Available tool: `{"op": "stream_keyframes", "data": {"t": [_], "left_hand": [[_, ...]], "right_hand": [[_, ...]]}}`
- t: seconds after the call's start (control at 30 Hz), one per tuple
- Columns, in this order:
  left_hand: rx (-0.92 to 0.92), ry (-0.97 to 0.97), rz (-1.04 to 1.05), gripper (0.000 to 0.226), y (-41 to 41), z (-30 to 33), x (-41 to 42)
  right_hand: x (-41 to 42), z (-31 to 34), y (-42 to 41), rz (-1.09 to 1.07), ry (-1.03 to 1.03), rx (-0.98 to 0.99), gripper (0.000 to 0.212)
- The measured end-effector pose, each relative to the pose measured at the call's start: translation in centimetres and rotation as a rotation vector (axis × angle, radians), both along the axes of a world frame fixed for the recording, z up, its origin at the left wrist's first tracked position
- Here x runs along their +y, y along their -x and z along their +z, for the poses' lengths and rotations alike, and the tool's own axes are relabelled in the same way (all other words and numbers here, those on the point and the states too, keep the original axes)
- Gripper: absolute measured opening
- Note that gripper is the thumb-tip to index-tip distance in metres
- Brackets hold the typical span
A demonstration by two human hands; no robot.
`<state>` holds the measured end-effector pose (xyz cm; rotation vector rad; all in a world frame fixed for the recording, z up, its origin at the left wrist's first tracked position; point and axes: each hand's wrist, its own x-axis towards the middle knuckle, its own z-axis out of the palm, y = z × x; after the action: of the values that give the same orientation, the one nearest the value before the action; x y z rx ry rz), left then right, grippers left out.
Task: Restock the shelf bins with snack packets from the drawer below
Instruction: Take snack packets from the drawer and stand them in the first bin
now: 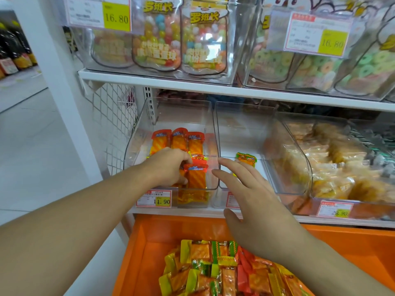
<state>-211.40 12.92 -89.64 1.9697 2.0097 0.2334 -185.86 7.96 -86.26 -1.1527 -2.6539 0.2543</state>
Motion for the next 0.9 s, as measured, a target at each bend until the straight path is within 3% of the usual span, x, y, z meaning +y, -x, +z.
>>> {"op": "stream_keyframes", "data": {"t": [0.23, 0.53, 0.9], "left_hand": [[-0.02, 0.003, -0.005, 0.071, -0.1, -0.3, 0.4], [-0.033, 0.096, 0.052, 0.057, 1.6, 0.0, 0.7], [0.02, 0.076, -0.052, 0.053, 2.7, -0.3, -0.2]], "right_hand": [[0.1, -0.1, -0.2, 0.008, -0.003, -0.005, 0.083], [-0.1, 0.1, -0.1, -0.012, -0.021, -0.067, 0.085], [-0.2, 0.5, 0.0, 0.014, -0.1, -0.204, 0.078]]}}
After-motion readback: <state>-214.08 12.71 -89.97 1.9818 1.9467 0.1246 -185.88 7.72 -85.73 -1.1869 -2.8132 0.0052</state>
